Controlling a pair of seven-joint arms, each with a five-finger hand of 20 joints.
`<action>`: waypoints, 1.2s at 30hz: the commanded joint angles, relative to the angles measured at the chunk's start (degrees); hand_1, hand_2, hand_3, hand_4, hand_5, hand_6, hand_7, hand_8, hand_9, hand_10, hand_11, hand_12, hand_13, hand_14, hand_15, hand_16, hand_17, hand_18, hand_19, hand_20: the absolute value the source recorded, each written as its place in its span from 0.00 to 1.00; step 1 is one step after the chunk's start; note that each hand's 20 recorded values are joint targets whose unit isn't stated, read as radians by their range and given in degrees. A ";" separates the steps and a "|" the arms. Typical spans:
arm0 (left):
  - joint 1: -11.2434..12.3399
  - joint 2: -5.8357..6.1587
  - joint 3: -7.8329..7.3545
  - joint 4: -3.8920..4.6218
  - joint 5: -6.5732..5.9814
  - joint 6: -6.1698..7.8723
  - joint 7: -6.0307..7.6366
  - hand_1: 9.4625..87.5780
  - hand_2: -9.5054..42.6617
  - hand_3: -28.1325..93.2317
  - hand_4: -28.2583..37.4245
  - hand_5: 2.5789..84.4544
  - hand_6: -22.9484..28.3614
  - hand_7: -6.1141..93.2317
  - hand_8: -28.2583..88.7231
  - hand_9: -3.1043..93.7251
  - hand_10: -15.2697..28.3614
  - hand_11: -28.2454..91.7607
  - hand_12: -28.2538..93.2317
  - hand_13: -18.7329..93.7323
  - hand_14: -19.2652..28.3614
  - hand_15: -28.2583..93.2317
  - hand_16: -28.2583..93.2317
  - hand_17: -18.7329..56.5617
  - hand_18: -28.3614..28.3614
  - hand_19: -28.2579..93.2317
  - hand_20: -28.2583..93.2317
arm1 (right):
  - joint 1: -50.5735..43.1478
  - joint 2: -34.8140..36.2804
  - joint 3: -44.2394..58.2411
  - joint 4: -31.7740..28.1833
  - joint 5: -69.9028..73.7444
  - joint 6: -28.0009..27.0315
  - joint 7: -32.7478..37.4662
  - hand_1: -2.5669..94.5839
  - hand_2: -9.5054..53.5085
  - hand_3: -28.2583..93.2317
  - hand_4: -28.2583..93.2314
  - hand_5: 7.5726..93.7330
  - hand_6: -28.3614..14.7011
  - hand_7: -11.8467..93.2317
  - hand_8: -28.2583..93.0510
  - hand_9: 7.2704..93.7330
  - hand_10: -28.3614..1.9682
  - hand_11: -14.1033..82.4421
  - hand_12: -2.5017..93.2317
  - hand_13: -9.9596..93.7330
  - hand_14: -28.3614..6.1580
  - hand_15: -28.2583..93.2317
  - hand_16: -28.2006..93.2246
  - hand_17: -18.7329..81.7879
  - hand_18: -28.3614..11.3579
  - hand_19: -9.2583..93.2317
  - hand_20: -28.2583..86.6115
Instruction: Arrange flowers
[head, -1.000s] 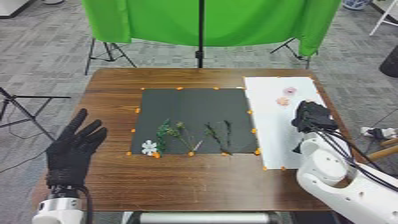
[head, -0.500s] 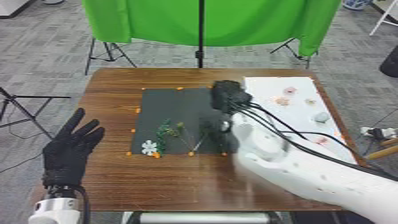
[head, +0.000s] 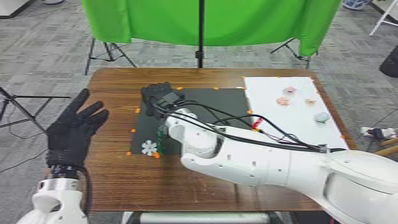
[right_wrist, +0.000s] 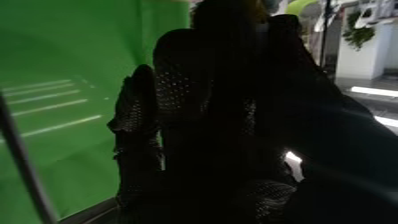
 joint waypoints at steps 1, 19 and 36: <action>-2.38 -0.57 0.27 1.09 0.69 -1.14 -1.80 0.14 0.31 0.91 0.00 0.40 0.58 0.14 0.17 0.40 0.81 0.43 0.33 0.37 1.00 0.72 0.15 0.14 1.00 0.68 0.35 | -1.09 -0.63 2.98 1.43 -1.71 -6.07 1.52 0.63 0.00 0.80 0.00 0.84 0.71 0.36 0.23 0.96 0.78 0.27 0.41 0.82 0.79 0.68 0.52 0.50 0.30 0.89 0.58; -2.34 1.18 0.46 1.36 0.06 -1.13 -2.35 0.15 0.32 0.91 0.00 0.40 0.58 0.14 0.17 0.40 0.81 0.43 0.32 0.37 1.00 0.72 0.15 0.14 1.00 0.68 0.35 | -2.96 -0.72 5.81 0.25 -1.69 -13.99 3.55 0.43 0.00 0.85 0.00 0.69 0.70 0.30 0.12 0.77 0.58 0.51 0.22 0.70 0.60 0.80 0.38 0.43 0.25 0.88 0.59; 2.70 0.34 -0.79 -0.26 -0.86 0.78 -1.44 0.15 0.31 0.91 0.00 0.40 0.59 0.14 0.17 0.40 0.82 0.43 0.32 0.37 1.00 0.73 0.15 0.14 1.00 0.68 0.35 | -2.28 1.15 7.51 -3.46 -1.31 -13.09 5.57 0.35 0.00 0.80 0.00 0.65 0.65 0.28 0.12 0.75 0.50 0.54 0.21 0.69 0.52 0.84 0.38 0.40 0.17 0.89 0.61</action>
